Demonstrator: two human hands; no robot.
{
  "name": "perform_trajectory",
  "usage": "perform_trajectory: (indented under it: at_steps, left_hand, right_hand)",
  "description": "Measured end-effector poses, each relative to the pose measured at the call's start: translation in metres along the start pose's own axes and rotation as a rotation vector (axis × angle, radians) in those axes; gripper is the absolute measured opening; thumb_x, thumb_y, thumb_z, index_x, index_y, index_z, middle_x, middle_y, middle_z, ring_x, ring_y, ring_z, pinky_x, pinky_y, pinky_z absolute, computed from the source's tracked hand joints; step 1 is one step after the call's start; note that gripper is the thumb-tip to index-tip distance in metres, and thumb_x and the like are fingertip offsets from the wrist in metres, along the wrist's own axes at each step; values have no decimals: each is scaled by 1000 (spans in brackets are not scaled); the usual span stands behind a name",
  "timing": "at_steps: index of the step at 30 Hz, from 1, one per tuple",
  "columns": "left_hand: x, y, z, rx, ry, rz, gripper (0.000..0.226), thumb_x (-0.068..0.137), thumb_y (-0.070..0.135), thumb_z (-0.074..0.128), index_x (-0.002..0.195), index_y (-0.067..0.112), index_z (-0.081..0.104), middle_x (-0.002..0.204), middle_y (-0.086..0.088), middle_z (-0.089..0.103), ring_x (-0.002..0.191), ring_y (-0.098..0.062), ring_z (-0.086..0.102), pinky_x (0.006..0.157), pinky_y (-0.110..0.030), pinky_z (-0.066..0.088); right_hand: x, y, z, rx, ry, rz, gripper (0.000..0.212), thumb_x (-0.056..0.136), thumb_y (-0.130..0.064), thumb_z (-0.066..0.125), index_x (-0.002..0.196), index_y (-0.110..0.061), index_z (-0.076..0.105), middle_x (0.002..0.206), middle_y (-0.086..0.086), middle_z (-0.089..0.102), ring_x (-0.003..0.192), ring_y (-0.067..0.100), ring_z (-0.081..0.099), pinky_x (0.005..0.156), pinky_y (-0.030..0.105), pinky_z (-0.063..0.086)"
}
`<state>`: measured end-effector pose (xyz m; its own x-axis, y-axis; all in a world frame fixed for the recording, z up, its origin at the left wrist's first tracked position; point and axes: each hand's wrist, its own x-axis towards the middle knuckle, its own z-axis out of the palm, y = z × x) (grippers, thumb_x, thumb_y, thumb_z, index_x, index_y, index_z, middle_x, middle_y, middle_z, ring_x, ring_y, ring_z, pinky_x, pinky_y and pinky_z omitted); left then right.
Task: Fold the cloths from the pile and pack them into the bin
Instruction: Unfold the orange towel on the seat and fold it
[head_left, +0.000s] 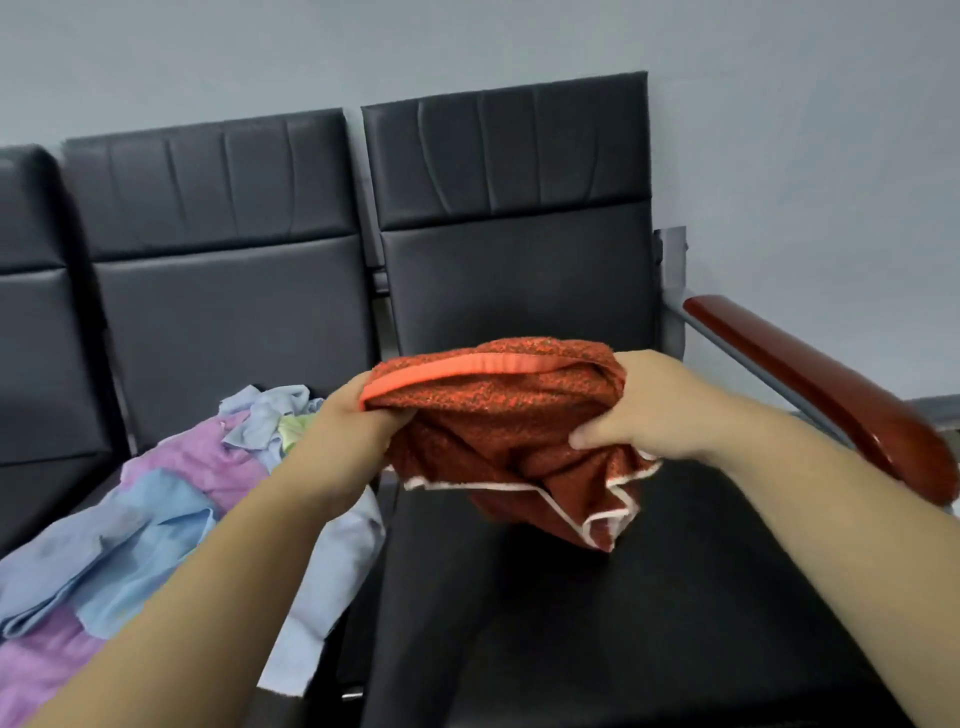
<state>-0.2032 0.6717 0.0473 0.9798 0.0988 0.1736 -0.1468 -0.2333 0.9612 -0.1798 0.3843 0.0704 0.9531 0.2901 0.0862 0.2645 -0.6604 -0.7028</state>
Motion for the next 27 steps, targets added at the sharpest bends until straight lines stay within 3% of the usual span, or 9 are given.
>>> perform_trajectory:
  at_steps: [3,6,10,12,14,17,20,24,27]
  left_hand:
    - [5,30,0,-206,-35,-10,26,85,13,77,110,19,72,106,-12,76,100,-29,70,88,-45,53]
    - [7,58,-8,212,-180,106,43,63,13,93,100,23,76,94,-1,79,87,-17,74,83,-35,58]
    - [17,76,-15,847,-149,184,27,69,19,89,88,28,73,71,9,73,60,-6,67,66,-34,60]
    - [20,74,-19,721,-91,203,14,80,15,82,86,24,73,71,8,72,59,-6,60,69,-36,56]
    - [21,73,-22,373,-70,161,15,89,7,75,91,22,74,77,7,73,65,-6,63,64,-33,52]
    - [19,79,-15,-32,-55,83,22,92,0,66,101,19,72,84,0,76,71,-13,70,60,-29,54]
    - [18,86,-8,-109,-119,101,26,85,-8,69,98,14,71,79,4,76,66,-7,71,54,-18,52]
    - [29,85,-13,430,-364,111,46,65,0,90,103,21,74,88,8,78,79,-6,74,70,-19,57]
    - [55,73,-14,947,-205,179,36,65,18,88,87,31,63,79,11,69,77,-12,66,63,-23,46]
  right_hand:
    - [6,-19,-23,-448,55,-6,26,70,-29,87,86,-22,68,79,-7,69,75,17,67,67,31,50]
    - [6,-36,-45,-532,141,6,19,84,-32,74,75,-16,67,73,2,66,71,24,63,58,32,44]
    - [0,-47,-60,53,100,-9,9,89,-27,78,93,-18,78,93,-3,79,92,16,73,85,33,55]
    - [-4,-50,-58,366,3,-50,18,88,-13,80,106,-17,79,105,-4,80,102,16,75,100,38,55]
    - [-5,-50,-58,461,-113,-52,30,84,0,80,112,-12,77,108,5,80,102,24,76,96,44,59]
    - [0,-47,-61,165,-203,-23,37,75,-1,87,107,-18,77,103,6,80,96,28,78,88,52,62]
    - [14,-43,-59,-163,-88,25,15,77,-13,87,88,-18,77,88,5,79,80,27,78,77,46,65]
    - [33,-29,-54,-138,31,-19,8,86,-12,76,79,-14,71,84,5,76,80,26,73,80,45,60]
    - [50,-16,-44,-182,-12,-81,7,90,-19,75,84,-20,71,83,-7,72,79,14,67,81,38,55]
